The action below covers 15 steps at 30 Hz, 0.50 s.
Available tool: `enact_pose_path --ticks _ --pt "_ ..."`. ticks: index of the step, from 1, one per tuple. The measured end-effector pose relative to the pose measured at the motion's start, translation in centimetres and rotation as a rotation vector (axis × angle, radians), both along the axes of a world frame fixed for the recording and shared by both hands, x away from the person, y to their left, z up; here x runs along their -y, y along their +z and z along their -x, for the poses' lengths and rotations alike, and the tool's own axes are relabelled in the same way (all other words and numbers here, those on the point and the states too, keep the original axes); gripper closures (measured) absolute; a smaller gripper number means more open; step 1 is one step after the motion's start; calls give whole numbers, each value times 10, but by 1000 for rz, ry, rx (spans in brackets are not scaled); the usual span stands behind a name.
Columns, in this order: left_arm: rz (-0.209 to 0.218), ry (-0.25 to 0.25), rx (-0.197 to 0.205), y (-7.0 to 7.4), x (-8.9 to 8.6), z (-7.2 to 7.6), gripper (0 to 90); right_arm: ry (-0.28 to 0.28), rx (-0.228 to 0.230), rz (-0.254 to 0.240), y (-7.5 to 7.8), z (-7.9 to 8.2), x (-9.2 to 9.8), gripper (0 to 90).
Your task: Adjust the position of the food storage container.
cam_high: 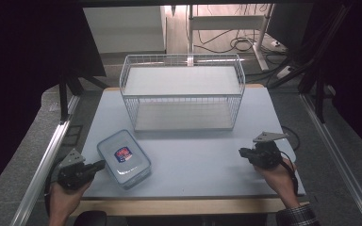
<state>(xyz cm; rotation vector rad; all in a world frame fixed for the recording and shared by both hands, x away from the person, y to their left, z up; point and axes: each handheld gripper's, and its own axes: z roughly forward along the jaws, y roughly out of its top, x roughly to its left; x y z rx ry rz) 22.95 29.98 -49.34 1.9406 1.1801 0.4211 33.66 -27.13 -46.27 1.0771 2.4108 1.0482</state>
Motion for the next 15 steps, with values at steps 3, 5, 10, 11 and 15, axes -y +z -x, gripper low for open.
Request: enact_pose_path --ticks 3,5,10,11,15 --pt "8 -37 -23 -7 5 1 896 6 -1 -1 -1 0 -1 832" --pt "31 -53 -25 -7 7 1 899 9 -2 3 -1 0 -3 829" --pt "69 -102 -27 -4 20 -3 899 19 -10 0 -3 0 -7 822" --pt "69 -102 -27 -4 20 -3 899 22 -11 2 -3 0 -8 821" --pt "97 -171 -39 -3 45 -16 898 34 -16 8 -5 0 -13 821"
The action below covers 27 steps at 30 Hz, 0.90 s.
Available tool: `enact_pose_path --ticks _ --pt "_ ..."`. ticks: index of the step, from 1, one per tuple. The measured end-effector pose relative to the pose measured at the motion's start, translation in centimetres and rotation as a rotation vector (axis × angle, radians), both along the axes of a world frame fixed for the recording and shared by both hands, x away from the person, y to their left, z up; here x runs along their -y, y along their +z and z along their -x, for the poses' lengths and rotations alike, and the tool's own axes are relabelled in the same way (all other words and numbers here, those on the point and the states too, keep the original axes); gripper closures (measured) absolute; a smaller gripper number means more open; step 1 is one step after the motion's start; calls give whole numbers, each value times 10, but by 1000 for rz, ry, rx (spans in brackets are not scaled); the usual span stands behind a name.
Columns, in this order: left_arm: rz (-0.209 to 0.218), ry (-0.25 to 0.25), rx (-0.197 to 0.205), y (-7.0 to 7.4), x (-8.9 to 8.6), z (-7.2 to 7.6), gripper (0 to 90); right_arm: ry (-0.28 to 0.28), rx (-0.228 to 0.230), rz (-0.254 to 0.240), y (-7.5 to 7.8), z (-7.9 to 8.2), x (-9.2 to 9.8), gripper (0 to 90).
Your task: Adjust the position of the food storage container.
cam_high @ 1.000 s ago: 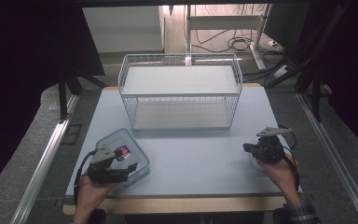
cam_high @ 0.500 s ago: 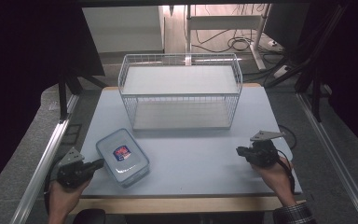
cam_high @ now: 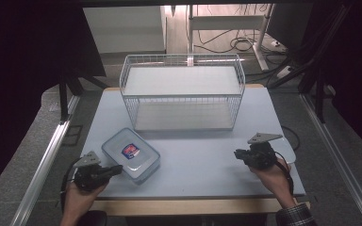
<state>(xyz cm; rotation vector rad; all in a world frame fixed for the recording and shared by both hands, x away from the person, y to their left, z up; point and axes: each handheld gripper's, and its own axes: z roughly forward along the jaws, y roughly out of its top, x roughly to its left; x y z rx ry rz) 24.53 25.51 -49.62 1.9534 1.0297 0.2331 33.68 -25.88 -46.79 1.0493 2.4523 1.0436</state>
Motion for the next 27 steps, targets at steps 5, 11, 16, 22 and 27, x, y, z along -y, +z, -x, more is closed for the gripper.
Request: enact_pose_path --ticks 5,11,16,22,27 --pt "-57 86 57 16 -6 -18 899 3 0 -7 0 1 -1 817" --pt "-144 315 44 10 -52 -62 898 2 4 -24 1 1 0 813" --pt "-99 325 -22 -6 -66 -83 899 1 0 -35 0 1 -2 807" --pt "-131 327 -41 -7 -57 -75 900 23 -7 -37 -3 7 -6 806" --pt "-139 291 -51 -5 -39 -66 900 42 -26 -54 -4 13 -10 822"
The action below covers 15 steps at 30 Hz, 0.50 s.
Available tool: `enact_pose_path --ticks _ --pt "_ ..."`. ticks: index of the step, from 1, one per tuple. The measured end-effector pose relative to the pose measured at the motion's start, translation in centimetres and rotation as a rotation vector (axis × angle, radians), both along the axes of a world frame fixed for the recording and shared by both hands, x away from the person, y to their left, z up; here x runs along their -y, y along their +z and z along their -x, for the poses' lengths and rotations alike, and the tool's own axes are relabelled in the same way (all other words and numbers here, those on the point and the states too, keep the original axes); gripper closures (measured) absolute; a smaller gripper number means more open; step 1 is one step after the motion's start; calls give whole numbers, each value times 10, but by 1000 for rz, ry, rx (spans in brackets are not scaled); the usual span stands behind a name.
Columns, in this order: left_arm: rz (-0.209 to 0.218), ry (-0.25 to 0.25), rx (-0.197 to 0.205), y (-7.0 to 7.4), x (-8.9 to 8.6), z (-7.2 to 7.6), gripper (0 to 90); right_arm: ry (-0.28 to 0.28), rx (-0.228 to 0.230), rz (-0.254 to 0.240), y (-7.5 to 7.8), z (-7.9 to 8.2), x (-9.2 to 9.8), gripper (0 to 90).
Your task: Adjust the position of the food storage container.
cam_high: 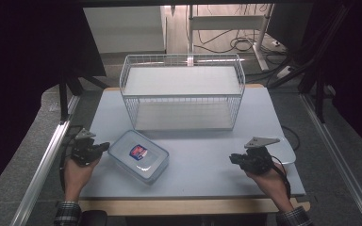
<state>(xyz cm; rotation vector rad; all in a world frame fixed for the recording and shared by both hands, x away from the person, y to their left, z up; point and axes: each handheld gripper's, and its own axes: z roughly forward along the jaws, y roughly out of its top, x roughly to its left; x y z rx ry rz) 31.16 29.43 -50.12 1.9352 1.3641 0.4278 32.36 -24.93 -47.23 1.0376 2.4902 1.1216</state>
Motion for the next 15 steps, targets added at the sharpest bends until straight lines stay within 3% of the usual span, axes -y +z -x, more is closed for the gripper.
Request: enact_pose_path --ticks 5,9,10,15 --pt "-18 -56 -17 3 22 4 900 40 -42 -27 -6 7 -8 835" --pt "-20 -99 -26 5 38 6 900 67 -47 -32 -7 12 -16 842" --pt "-36 -133 -32 7 49 8 900 85 -40 -53 -6 16 -21 847" --pt "-17 -187 -41 9 73 11 900 151 -49 -56 -9 27 -38 849"
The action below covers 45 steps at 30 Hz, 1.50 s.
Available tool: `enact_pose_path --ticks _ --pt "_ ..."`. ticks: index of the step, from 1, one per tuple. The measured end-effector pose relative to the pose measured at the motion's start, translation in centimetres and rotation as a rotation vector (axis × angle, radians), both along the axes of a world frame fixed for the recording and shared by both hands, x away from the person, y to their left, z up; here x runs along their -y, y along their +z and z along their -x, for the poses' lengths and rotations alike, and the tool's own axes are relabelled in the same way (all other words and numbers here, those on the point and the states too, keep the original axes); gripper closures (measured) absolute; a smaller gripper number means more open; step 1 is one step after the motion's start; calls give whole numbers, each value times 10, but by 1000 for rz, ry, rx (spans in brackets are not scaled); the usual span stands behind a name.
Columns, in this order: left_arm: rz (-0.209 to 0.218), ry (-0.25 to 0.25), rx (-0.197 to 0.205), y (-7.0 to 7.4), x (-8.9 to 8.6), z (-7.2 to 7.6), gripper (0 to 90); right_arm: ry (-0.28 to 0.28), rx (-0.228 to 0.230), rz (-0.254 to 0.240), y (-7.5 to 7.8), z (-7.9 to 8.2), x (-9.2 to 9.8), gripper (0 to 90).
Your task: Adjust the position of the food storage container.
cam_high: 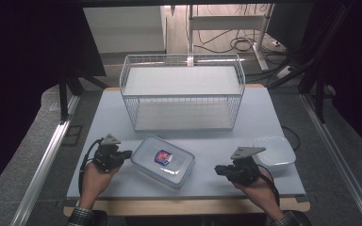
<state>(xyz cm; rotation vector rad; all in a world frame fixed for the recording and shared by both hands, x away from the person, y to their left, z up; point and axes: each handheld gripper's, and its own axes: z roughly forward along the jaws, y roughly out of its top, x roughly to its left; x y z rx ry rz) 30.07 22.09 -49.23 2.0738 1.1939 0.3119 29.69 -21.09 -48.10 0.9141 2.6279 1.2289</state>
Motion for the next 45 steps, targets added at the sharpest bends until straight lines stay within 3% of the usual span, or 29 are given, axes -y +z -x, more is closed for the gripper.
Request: enact_pose_path --ticks 2,8,10,12,13,17,20,24,31,34,37,43,45 --pt "7 -13 -3 0 5 0 900 11 -1 9 -1 1 -3 848" --pt "67 -133 -35 -3 38 4 899 8 -19 23 -5 1 -5 833" --pt "51 -127 -27 -2 44 7 900 -6 -12 31 -5 1 -3 836" --pt "63 -127 -29 -1 45 7 900 -7 -9 25 -4 1 -1 837" --pt "98 -131 -41 -2 46 8 900 -17 -15 2 -3 -1 3 845" --pt "103 -150 -43 -1 51 11 900 -59 -6 42 -3 -4 8 847" --pt "100 -153 -41 -1 53 13 900 -64 -18 37 -3 -6 11 857" --pt "127 -150 -51 -2 54 21 900 -72 -26 41 -2 -8 13 867" --pt "154 -141 -57 -4 56 36 900 -111 19 55 1 -21 9 892" --pt "167 -145 -60 -5 56 41 900 -125 15 52 1 -26 9 892" --pt "161 -149 -49 -5 57 42 898 -116 1 48 1 -26 10 882" --pt "143 -156 -49 -9 56 42 888 -64 -37 88 -4 -7 13 878" --pt "135 -153 -39 -8 57 42 895 -66 -15 110 -4 -6 9 892"
